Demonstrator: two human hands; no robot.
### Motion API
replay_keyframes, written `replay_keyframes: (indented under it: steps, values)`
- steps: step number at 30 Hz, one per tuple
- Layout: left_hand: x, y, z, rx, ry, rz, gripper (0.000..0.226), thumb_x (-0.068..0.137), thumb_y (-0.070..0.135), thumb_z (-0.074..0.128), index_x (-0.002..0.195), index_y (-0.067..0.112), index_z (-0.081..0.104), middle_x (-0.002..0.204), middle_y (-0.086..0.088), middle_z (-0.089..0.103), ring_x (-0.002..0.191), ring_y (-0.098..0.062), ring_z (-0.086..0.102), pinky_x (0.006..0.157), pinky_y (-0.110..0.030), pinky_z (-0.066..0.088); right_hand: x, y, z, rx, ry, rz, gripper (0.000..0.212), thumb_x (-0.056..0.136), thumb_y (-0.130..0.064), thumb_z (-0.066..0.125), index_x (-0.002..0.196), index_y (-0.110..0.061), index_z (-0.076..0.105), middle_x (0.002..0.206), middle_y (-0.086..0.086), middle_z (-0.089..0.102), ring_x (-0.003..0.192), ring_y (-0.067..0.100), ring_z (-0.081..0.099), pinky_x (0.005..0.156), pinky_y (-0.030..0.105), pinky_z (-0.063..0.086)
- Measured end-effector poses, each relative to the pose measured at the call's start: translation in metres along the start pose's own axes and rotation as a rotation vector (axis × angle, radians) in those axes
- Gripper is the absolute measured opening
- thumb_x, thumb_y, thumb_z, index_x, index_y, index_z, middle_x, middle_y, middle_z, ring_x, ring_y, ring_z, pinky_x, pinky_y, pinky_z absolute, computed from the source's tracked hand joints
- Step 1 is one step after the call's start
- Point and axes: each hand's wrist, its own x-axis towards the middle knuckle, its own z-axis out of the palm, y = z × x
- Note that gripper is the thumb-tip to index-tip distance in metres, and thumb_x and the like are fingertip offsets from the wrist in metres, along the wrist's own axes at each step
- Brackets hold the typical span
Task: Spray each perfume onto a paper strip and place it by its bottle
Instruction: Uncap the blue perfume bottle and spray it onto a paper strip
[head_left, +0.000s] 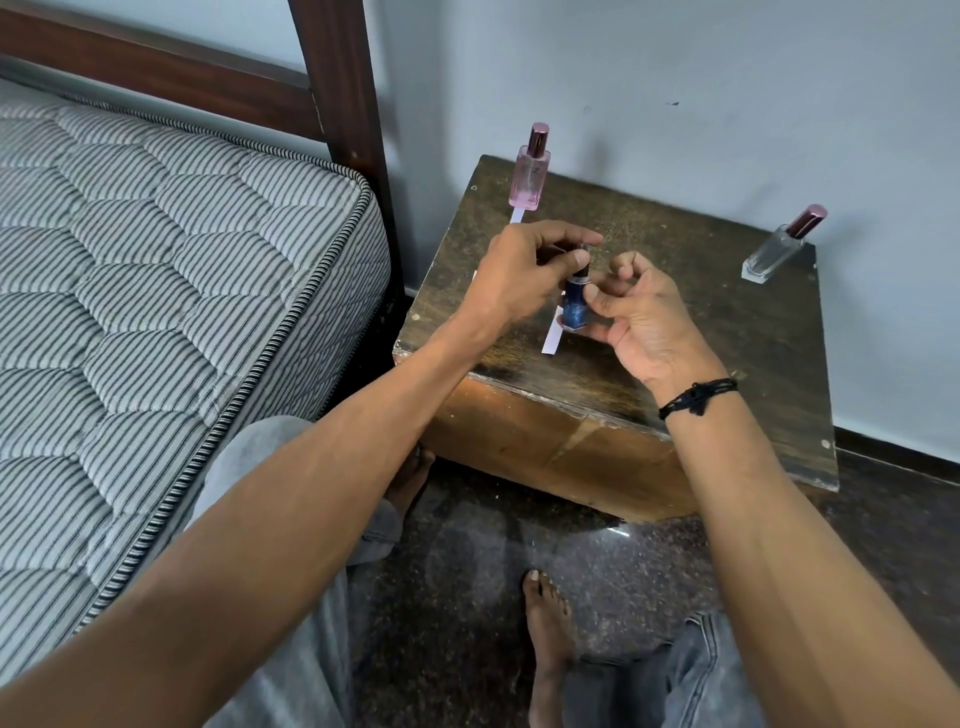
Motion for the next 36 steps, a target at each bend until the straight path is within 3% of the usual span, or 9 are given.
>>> replay_keyframes:
  steps: [5,10,14,17,22,25,29,36]
  values:
    - [0.001,0.006,-0.003,-0.016,-0.024,0.019,0.025,0.093,0.014,0.066,0.115,0.020,0.075,0.099,0.008,0.075,0.092,-0.004,0.070,0.091,-0.023,0.054,0.000,-0.001,0.000,0.015,-0.023,-0.036,0.041,0.089,0.019,0.057,0.084,-0.018,0.042,0.088,0.006,0.075,0.100,0.031,0.074,0.083,0.061,0.061]
    - [0.001,0.008,-0.010,-0.089,-0.044,0.140,0.047,0.094,0.007,0.062,0.138,0.022,0.059,0.114,0.002,0.070,0.104,-0.014,0.066,0.102,-0.032,0.051,0.005,-0.019,-0.012,-0.008,-0.019,-0.160,0.037,0.089,0.019,0.057,0.095,-0.016,0.051,0.100,0.001,0.076,0.101,0.023,0.074,0.088,0.047,0.061]
    - [0.008,0.000,-0.014,-0.057,0.041,0.055,0.033,0.092,0.006,0.065,0.122,0.018,0.072,0.101,0.003,0.071,0.086,-0.005,0.062,0.095,-0.034,0.055,-0.004,-0.027,-0.035,-0.259,0.107,-0.224,0.046,0.083,0.020,0.066,0.106,-0.020,0.062,0.101,-0.004,0.078,0.099,0.018,0.074,0.085,0.038,0.060]
    - [0.008,-0.004,-0.011,0.064,0.025,0.012,0.022,0.090,0.010,0.069,0.107,0.022,0.077,0.090,0.012,0.070,0.073,0.008,0.056,0.079,-0.014,0.049,-0.010,-0.028,-0.052,-0.423,0.173,-0.233,0.052,0.082,0.019,0.071,0.110,-0.025,0.068,0.102,-0.003,0.076,0.101,0.020,0.075,0.088,0.038,0.060]
    - [0.006,-0.007,-0.003,0.210,-0.046,-0.010,0.013,0.091,0.017,0.070,0.099,0.025,0.077,0.090,0.020,0.067,0.079,0.005,0.061,0.075,-0.007,0.045,-0.018,-0.028,-0.072,-0.574,0.280,-0.200,0.046,0.083,0.011,0.076,0.111,-0.025,0.073,0.101,0.002,0.075,0.098,0.015,0.075,0.083,0.031,0.061]
    - [0.006,-0.008,-0.002,0.233,-0.056,-0.015,0.012,0.091,0.019,0.070,0.098,0.026,0.076,0.092,0.017,0.069,0.080,0.004,0.062,0.075,-0.008,0.046,-0.020,-0.032,-0.080,-0.513,0.368,-0.181,0.034,0.083,0.007,0.078,0.102,-0.020,0.074,0.098,-0.006,0.072,0.094,0.009,0.075,0.082,0.033,0.063]
    - [0.006,-0.008,-0.001,0.248,-0.061,-0.026,0.011,0.090,0.019,0.071,0.097,0.026,0.077,0.086,0.020,0.067,0.078,0.006,0.061,0.071,-0.004,0.044,-0.023,-0.037,-0.089,-0.348,0.468,-0.138,0.020,0.083,0.003,0.080,0.095,-0.011,0.074,0.105,0.006,0.072,0.102,0.022,0.076,0.083,0.037,0.063]
    - [0.004,-0.011,0.003,0.360,-0.134,-0.042,0.012,0.090,0.016,0.070,0.097,0.023,0.075,0.103,0.007,0.070,0.088,-0.010,0.062,0.088,-0.030,0.053,-0.027,-0.036,-0.091,-0.154,0.564,-0.024,0.016,0.084,0.006,0.077,0.094,-0.005,0.071,0.108,0.017,0.076,0.096,0.027,0.078,0.079,0.037,0.064]
